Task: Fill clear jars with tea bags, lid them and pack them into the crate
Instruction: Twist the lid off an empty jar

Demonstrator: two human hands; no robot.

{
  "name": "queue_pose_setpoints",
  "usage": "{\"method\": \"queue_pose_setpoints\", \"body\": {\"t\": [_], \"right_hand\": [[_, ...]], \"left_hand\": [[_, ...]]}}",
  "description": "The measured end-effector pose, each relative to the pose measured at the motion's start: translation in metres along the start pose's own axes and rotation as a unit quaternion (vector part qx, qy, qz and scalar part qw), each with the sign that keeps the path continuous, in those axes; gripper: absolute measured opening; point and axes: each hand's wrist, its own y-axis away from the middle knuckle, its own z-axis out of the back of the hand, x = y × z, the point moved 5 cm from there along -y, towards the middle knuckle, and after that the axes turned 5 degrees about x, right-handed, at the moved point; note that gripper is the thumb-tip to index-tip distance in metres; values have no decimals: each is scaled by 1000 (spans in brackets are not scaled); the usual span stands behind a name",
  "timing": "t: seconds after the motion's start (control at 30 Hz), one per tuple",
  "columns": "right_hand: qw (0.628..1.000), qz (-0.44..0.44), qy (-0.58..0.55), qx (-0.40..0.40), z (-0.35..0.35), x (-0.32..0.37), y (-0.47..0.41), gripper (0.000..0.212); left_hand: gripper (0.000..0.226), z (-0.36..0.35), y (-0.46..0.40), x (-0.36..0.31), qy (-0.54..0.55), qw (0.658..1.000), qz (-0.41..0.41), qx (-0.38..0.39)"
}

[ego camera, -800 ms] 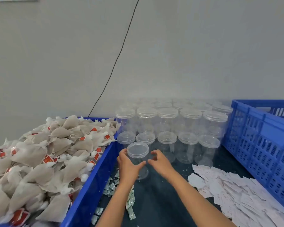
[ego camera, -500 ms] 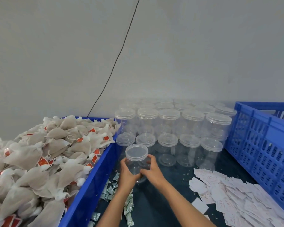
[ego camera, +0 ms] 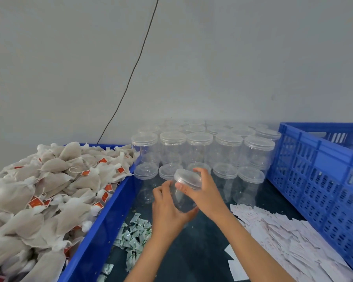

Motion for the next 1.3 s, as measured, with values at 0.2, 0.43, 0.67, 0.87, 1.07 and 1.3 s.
{"method": "queue_pose_setpoints", "body": {"t": [0.2, 0.43, 0.67, 0.87, 1.07, 1.3], "right_hand": [[996, 25, 14, -79, 18, -13, 9, 42], [997, 79, 5, -18, 23, -5, 9, 40], [945, 61, -44, 318, 32, -1, 9, 71], [967, -29, 143, 208, 14, -20, -4, 92], [917, 31, 61, 394, 23, -15, 10, 83], [948, -32, 132, 288, 10, -20, 0, 82]], "left_hand": [[82, -6, 2, -14, 11, 997, -24, 71], [78, -3, -1, -13, 69, 988, 0, 140], [76, -6, 10, 5, 190, 942, 51, 274], [90, 0, 5, -3, -66, 986, 6, 153], [88, 2, 9, 24, 39, 956, 47, 286], [88, 9, 7, 27, -4, 973, 41, 228]]}}
